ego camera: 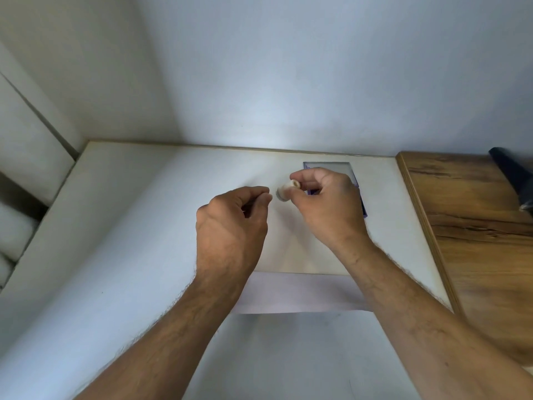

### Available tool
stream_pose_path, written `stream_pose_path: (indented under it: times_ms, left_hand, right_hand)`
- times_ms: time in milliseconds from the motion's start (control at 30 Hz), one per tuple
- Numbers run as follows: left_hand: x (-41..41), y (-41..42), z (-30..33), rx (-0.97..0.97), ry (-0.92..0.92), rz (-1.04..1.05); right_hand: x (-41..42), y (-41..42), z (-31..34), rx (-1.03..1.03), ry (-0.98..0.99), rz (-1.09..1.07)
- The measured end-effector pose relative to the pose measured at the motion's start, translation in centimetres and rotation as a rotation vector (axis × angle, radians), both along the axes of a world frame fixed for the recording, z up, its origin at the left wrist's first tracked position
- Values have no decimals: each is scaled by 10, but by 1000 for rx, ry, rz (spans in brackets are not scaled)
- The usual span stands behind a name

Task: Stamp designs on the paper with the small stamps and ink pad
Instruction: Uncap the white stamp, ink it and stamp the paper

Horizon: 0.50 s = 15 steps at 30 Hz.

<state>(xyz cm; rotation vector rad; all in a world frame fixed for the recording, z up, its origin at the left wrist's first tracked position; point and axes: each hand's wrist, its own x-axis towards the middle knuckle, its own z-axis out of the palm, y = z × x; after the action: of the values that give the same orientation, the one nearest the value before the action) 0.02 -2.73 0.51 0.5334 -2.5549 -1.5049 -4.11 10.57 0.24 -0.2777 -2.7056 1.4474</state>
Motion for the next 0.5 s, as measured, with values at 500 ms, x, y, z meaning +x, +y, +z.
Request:
stream_pose_path:
  times_ms: [500]
  left_hand:
    - [2, 2, 5, 189, 182, -105]
  right_hand:
    - [2, 5, 21, -926, -237, 123]
